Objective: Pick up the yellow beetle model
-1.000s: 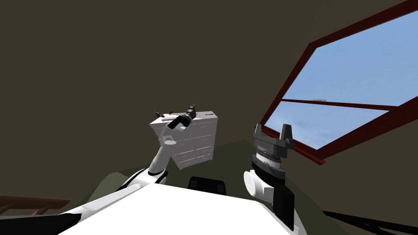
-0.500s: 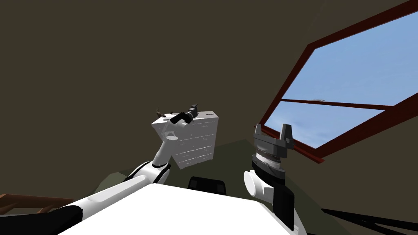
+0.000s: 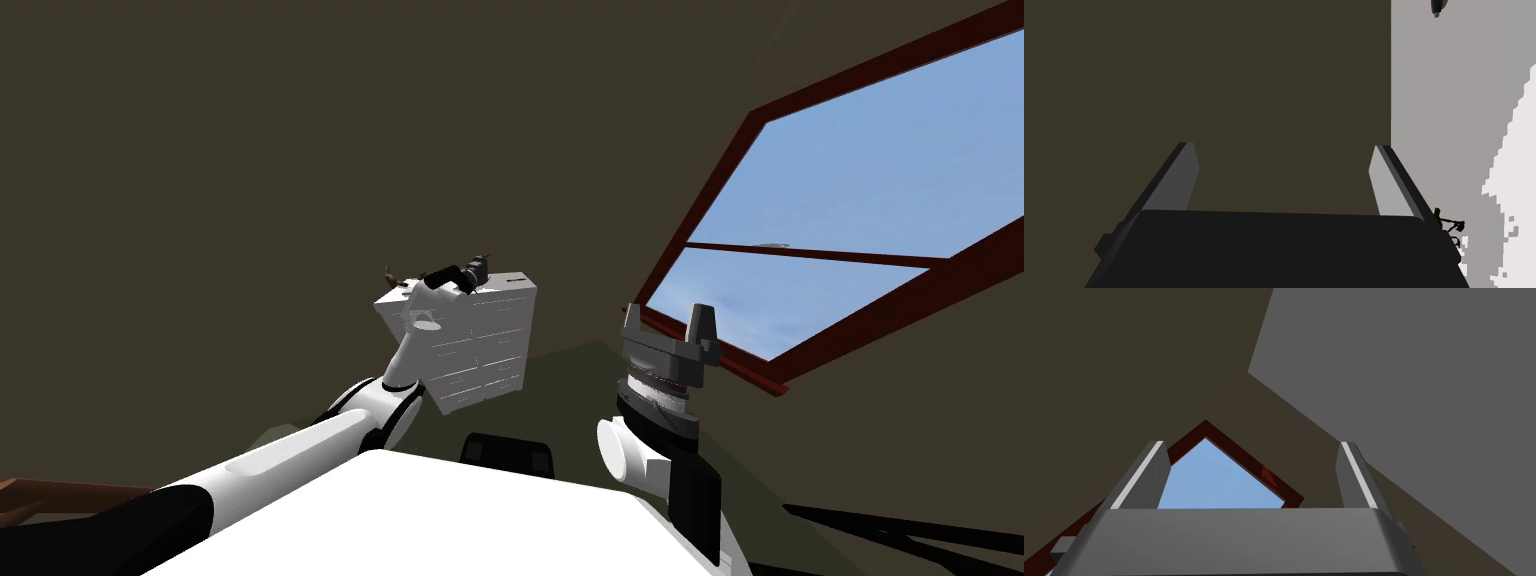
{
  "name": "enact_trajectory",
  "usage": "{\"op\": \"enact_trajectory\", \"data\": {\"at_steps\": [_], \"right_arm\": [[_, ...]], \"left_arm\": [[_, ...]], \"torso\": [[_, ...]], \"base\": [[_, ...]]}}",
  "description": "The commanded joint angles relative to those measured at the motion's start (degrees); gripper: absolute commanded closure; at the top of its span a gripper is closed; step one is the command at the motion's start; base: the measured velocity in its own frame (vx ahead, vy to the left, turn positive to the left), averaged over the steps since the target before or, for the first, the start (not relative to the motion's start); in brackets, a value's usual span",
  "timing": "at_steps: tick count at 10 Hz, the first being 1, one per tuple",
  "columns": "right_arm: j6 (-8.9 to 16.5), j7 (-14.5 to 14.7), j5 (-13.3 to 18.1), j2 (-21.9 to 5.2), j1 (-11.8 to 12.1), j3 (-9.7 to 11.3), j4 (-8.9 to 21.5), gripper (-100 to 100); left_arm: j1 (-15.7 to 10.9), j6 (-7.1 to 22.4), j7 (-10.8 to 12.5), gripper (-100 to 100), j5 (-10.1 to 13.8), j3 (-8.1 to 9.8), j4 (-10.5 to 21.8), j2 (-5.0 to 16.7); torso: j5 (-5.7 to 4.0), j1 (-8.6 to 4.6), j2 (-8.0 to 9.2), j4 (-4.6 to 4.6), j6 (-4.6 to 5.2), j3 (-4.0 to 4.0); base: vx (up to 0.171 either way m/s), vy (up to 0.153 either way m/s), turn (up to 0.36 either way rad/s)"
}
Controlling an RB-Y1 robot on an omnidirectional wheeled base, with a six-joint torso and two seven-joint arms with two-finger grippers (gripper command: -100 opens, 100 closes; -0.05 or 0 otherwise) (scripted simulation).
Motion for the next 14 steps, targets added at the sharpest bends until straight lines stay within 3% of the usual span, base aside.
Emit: {"op": "enact_trajectory", "data": {"at_steps": [1,2,4,5,7,8,10,11,14], "right_arm": [[0.0,0.0,0.0,0.0,0.0,0.0,0.0,0],[0.0,0.0,0.0,0.0,0.0,0.0,0.0,0],[0.0,0.0,0.0,0.0,0.0,0.0,0.0,0],[0.0,0.0,0.0,0.0,0.0,0.0,0.0,0],[0.0,0.0,0.0,0.0,0.0,0.0,0.0,0],[0.0,0.0,0.0,0.0,0.0,0.0,0.0,0],[0.0,0.0,0.0,0.0,0.0,0.0,0.0,0],[0.0,0.0,0.0,0.0,0.0,0.0,0.0,0],[0.0,0.0,0.0,0.0,0.0,0.0,0.0,0]], "left_arm": [[-0.7,1.7,0.1,-100,0.2,-0.02,0.3,0.1],[-3.3,3.9,0.7,-100,1.6,-0.15,2.4,0.8],[-4.0,6.0,0.7,-100,1.6,-0.15,2.4,0.8],[-6.8,8.3,1.4,-100,3.1,-0.3,4.7,1.6],[-7.3,10.3,1.4,-100,3.1,-0.3,4.7,1.6],[-9.9,12.4,2.0,-100,4.5,-0.48,7.1,2.5],[-10.4,14.4,2.0,-100,4.5,-0.48,7.1,2.5],[-13.1,16.7,2.7,-100,6.0,-0.69,9.6,3.5],[-16.1,21.5,3.4,-100,7.6,-0.91,12.1,4.5]], "torso": [[0.0,0.0,0.0,0.0,0.0,0.0],[-0.01,-0.04,-0.01,0.0,-0.01,0.0],[0.0,0.02,-0.01,0.0,0.0,0.0],[0.0,-0.02,-0.01,0.0,-0.01,0.0],[0.01,0.02,0.01,0.0,-0.01,0.01],[0.0,-0.04,-0.01,0.0,-0.01,0.0],[0.0,0.0,-0.04,-0.01,-0.01,-0.02],[0.0,-0.04,-0.02,-0.01,-0.01,-0.01],[0.01,0.07,-0.01,0.0,0.0,-0.01]], "base": [[-0.006,0.018,0.0],[-0.009,0.032,-0.027],[-0.008,0.033,-0.014],[-0.017,0.038,-0.035],[-0.01,0.029,-0.013],[0.001,0.034,-0.034],[-0.003,0.027,-0.018],[-0.006,0.032,-0.039],[-0.007,0.049,-0.042]]}}
